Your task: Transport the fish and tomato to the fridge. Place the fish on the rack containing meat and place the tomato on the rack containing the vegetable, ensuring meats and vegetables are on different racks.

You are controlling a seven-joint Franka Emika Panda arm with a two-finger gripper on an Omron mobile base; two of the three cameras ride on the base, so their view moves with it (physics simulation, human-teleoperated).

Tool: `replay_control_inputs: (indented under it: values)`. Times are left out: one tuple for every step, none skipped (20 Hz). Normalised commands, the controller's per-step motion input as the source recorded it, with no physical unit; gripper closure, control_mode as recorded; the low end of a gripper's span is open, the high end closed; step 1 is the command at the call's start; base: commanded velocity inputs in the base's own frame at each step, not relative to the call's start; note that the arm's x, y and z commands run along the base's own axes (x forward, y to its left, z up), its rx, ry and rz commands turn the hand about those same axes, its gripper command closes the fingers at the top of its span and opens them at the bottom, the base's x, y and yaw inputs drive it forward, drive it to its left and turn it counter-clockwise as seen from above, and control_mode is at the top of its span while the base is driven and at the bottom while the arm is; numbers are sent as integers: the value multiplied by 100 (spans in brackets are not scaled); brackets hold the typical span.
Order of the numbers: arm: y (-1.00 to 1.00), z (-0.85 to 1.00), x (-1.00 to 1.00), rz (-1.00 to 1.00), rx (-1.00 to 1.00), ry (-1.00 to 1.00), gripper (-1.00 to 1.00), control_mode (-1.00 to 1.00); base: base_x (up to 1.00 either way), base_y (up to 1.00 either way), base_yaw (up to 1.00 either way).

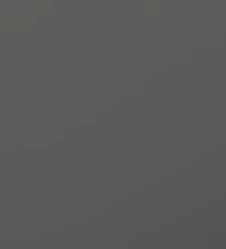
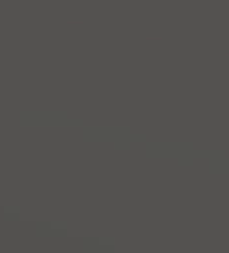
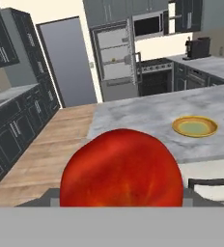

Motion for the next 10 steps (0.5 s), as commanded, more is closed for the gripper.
replay_control_inputs:
  values:
    - [0, 0, 0, 0, 0, 0, 100, 100, 60, 100, 0]
    - [0, 0, 0, 0, 0, 0, 100, 100, 71, 100, 0]
    - [0, 0, 0, 0, 0, 0, 100, 100, 80, 100, 0]
    - [0, 0, 0, 0, 0, 0, 100, 100, 92, 100, 0]
    - [0, 0, 0, 0, 0, 0, 100, 100, 100, 100, 0]
    - [0, 0, 0, 0, 0, 0, 100, 100, 100, 100, 0]
    - [0, 0, 0, 0, 0, 0, 100, 100, 100, 100, -1]
    - [0, 0, 0, 0, 0, 0, 100, 100, 100, 100, -1]
    - [0, 0, 0, 0, 0, 0, 100, 100, 100, 86, -5]
    - [0, 0, 0, 0, 0, 0, 100, 100, 100, 85, -5]
